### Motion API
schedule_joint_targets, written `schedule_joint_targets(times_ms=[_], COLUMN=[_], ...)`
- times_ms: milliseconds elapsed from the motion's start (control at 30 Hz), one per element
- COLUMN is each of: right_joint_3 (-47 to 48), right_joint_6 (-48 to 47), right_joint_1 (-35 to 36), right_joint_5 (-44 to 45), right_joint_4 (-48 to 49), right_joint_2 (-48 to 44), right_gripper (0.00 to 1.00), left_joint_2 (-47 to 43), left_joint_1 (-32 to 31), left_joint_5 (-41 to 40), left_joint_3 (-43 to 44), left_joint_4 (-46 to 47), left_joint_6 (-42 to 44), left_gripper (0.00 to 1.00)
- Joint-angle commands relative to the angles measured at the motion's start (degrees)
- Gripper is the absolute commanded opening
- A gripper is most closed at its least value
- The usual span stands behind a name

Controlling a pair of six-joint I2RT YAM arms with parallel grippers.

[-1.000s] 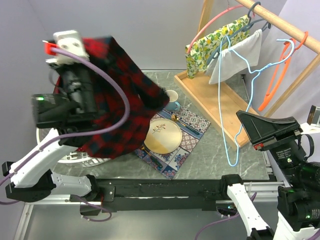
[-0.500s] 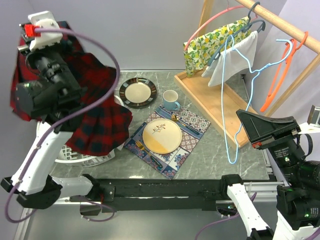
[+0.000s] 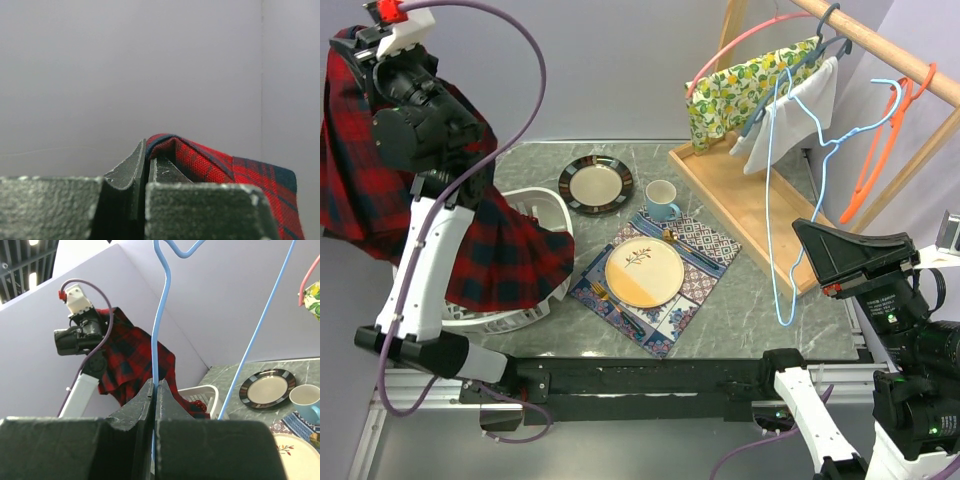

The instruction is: Remove the skirt from the hanger

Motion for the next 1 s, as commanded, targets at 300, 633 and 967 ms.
schedule_joint_targets(times_ms=[300, 633, 967], right_joint_3=[0.25, -2.56, -3.26], right_joint_6=[-1.85, 0.17, -0.45], right_joint_1=[0.14, 0.06, 0.06], right_joint_5=[0.47, -0.05, 0.91], right_joint_4=[3.28, 5.65, 5.04], right_joint_2=[-2.91, -3.70, -4.31], right_gripper=[0.00, 0.00, 0.00], left_joint_2=[-0.64, -6.69, -17.93], left_joint_1=[0.94, 0.76, 0.50], left_joint_5=[8.71, 2.55, 14.49], left_joint_3=[10.03, -6.86, -10.64], left_joint_4=[2.81, -12.30, -49.45], left_joint_6=[-4.71, -23.16, -59.88], left_gripper=[0.01, 0.01, 0.01])
